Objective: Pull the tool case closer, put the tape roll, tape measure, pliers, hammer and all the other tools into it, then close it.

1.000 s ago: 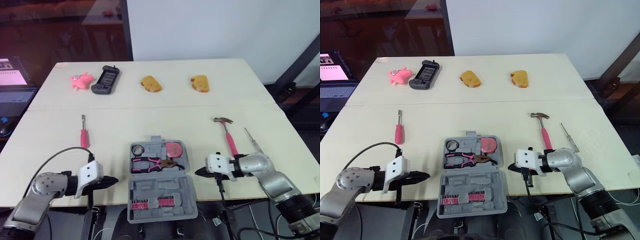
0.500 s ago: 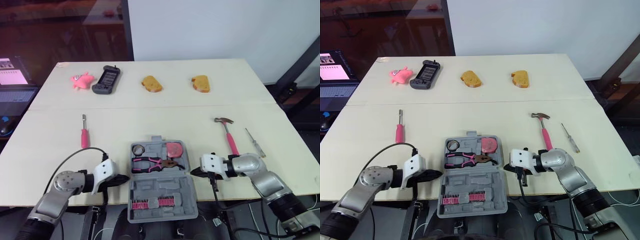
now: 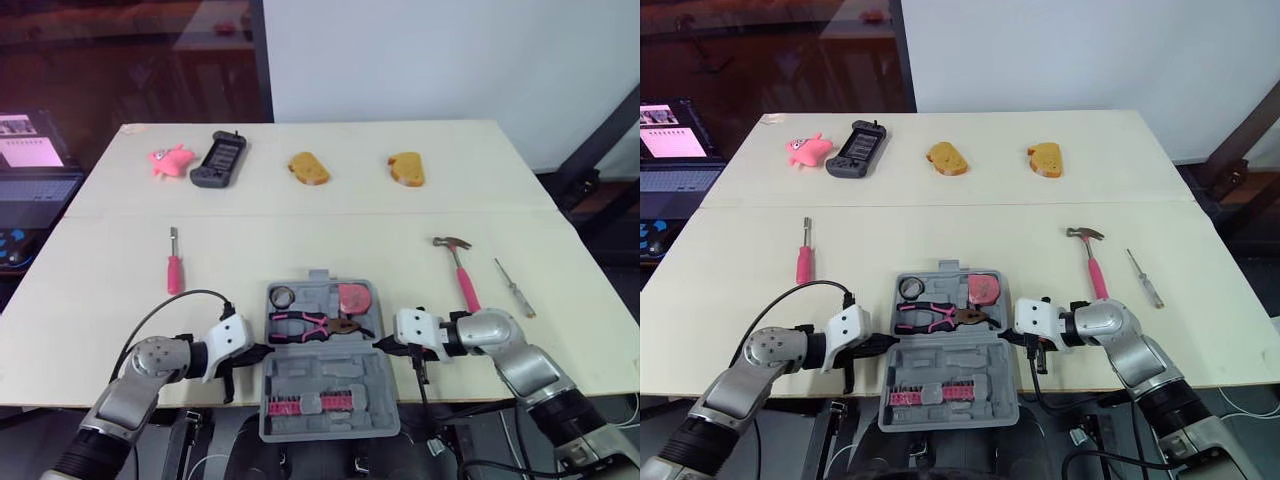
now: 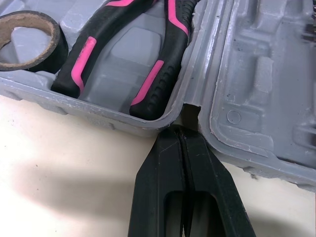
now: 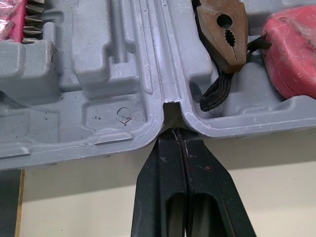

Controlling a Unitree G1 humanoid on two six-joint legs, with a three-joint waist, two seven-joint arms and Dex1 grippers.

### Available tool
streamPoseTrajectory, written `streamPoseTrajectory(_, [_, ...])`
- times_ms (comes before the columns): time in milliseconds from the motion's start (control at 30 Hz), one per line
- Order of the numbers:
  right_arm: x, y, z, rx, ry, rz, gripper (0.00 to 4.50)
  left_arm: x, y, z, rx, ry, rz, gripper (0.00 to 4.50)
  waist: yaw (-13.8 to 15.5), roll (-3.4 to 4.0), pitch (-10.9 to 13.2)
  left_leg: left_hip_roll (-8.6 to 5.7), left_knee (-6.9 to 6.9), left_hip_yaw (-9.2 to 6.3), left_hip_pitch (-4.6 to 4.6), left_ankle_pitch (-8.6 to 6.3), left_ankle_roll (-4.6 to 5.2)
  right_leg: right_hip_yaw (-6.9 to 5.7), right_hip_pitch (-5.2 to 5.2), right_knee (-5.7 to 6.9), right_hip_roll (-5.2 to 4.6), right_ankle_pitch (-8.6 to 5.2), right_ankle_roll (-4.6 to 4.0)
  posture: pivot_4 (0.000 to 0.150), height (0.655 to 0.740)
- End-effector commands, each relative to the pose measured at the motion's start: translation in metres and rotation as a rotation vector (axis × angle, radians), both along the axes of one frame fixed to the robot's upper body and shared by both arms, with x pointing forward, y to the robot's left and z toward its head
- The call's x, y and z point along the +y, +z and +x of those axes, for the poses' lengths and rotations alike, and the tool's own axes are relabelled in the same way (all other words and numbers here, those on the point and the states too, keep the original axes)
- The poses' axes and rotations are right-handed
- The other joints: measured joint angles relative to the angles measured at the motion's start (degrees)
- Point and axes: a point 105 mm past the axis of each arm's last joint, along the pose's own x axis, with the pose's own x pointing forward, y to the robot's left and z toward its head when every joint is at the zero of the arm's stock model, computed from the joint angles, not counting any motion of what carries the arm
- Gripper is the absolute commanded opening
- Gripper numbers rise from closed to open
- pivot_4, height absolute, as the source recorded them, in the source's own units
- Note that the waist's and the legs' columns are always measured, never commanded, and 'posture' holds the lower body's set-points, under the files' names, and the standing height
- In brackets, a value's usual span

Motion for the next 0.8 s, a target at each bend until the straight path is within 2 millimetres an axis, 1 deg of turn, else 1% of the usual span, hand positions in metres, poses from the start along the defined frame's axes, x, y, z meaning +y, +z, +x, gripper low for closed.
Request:
streamPoseTrajectory(33, [0.019, 0.008, -0.004, -0.030, 0.060, 0.047, 0.00, -0.016, 0.005, 0.002, -0.028, -0.025, -0.024, 0.02, 0.2, 0.00, 0.0, 0.00, 0.01, 0.00, 0.00, 0.00, 0.00, 0.00, 0.00, 0.00, 0.00, -0.01, -0.01, 0.150, 0.7188])
streamPoseTrajectory(200, [0.019, 0.009, 0.000, -0.040, 0.051, 0.043, 0.00, -0.016, 0.010, 0.008, -0.036, -0.007, -0.035, 0.02, 0.2, 0.00, 0.0, 0.00, 0.02, -0.01, 0.00, 0.00, 0.00, 0.00, 0.02, 0.00, 0.00, 0.00, -0.01, 0.150, 0.7188])
streamPoseTrajectory(333, [0.020, 0.015, 0.010, -0.046, 0.022, 0.067, 0.00, -0.016, 0.020, 0.029, -0.072, 0.035, -0.044, 0.02, 0.2, -0.03, 0.0, -0.01, 0.04, -0.01, 0.00, 0.01, 0.01, 0.00, 0.06, 0.02, 0.00, 0.00, -0.01, 0.150, 0.7188])
streamPoseTrajectory(567, [0.018, 0.010, 0.031, -0.076, -0.015, 0.020, 0.00, -0.018, 0.013, 0.040, -0.085, 0.021, 0.003, 0.02, 0.1, -0.02, 0.0, 0.00, 0.01, 0.05, 0.00, 0.02, 0.01, 0.00, 0.08, 0.07, 0.05, 0.03, 0.04, 0.150, 0.7188])
streamPoseTrajectory(667, [0.020, 0.012, 0.044, -0.099, -0.050, 0.026, 0.00, -0.018, 0.016, 0.050, -0.105, 0.039, 0.007, 0.02, 0.0, -0.03, 0.0, 0.00, 0.05, 0.09, 0.01, 0.04, -0.02, -0.01, 0.12, 0.08, 0.06, 0.03, 0.04, 0.150, 0.7188])
streamPoseTrajectory(800, [0.022, 0.012, 0.051, -0.123, -0.064, 0.027, 0.00, -0.016, 0.017, 0.059, -0.123, 0.056, 0.017, 0.02, 0.1, -0.04, 0.0, 0.00, 0.08, 0.07, 0.03, 0.08, -0.06, -0.05, 0.20, 0.09, 0.07, 0.05, 0.01, 0.150, 0.7188])
